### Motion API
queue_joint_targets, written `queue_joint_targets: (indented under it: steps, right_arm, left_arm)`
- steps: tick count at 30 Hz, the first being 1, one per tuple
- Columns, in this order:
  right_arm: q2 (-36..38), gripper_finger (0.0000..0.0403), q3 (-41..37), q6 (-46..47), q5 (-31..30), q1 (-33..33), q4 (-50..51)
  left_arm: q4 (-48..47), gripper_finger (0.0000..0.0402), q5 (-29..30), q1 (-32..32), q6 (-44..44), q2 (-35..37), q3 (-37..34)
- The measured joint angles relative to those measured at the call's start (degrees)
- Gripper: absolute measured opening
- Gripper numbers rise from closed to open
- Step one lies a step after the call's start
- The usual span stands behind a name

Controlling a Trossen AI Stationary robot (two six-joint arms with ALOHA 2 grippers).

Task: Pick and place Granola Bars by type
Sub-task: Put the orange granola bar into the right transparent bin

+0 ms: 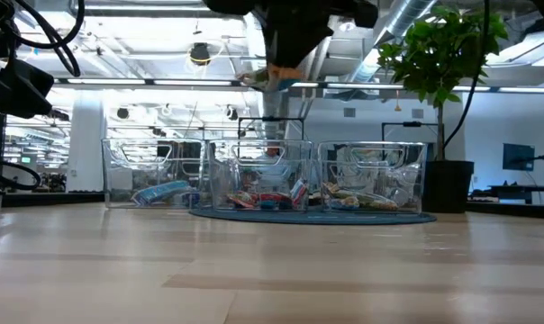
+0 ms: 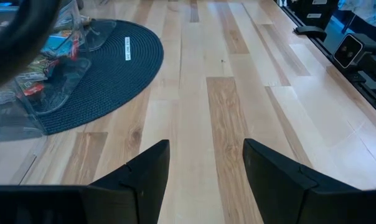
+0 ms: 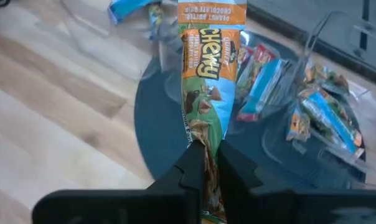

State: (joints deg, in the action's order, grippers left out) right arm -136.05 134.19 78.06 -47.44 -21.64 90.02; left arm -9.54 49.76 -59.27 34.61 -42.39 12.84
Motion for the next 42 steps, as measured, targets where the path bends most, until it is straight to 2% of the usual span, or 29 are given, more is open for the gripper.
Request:
queue_joint_targets:
  steps: [20, 32, 42]
  right_arm:
    - [3.73, 0.0017, -0.48, -3.36, 0.90, 8.70, 0.01]
    - [4.82, 0.0012, -0.50, -11.88, 2.48, 12.88, -0.02]
    - [4.81, 0.0011, -0.50, -14.22, 1.32, 15.57, -0.01]
  left_arm:
    - [-0.13, 0.0199, 0.07, 0.00, -0.92, -0.12, 0.00]
    - [0.02, 0.0199, -0.02, 0.00, 2.18, -6.16, 0.02]
    - [0.09, 0.0199, -0.46, 0.00, 6.11, -8.37, 0.02]
